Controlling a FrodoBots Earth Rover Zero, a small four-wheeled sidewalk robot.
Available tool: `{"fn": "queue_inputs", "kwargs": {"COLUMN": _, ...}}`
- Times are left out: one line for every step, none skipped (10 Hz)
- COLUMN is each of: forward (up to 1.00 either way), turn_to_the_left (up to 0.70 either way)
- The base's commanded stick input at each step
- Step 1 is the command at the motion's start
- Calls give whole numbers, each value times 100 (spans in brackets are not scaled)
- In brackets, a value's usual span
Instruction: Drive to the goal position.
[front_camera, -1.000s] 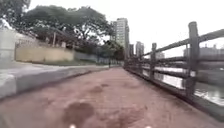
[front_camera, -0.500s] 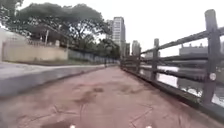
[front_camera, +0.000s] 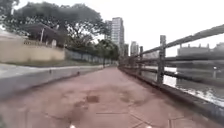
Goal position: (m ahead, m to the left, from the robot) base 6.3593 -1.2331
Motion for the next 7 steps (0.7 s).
{"fn": "queue_inputs", "kwargs": {"forward": 100, "turn_to_the_left": 3}}
{"fn": "queue_inputs", "kwargs": {"forward": 100, "turn_to_the_left": 3}}
{"fn": "queue_inputs", "kwargs": {"forward": 100, "turn_to_the_left": -23}}
{"fn": "queue_inputs", "kwargs": {"forward": 100, "turn_to_the_left": -37}}
{"fn": "queue_inputs", "kwargs": {"forward": 100, "turn_to_the_left": -23}}
{"fn": "queue_inputs", "kwargs": {"forward": 100, "turn_to_the_left": -5}}
{"fn": "queue_inputs", "kwargs": {"forward": 100, "turn_to_the_left": 3}}
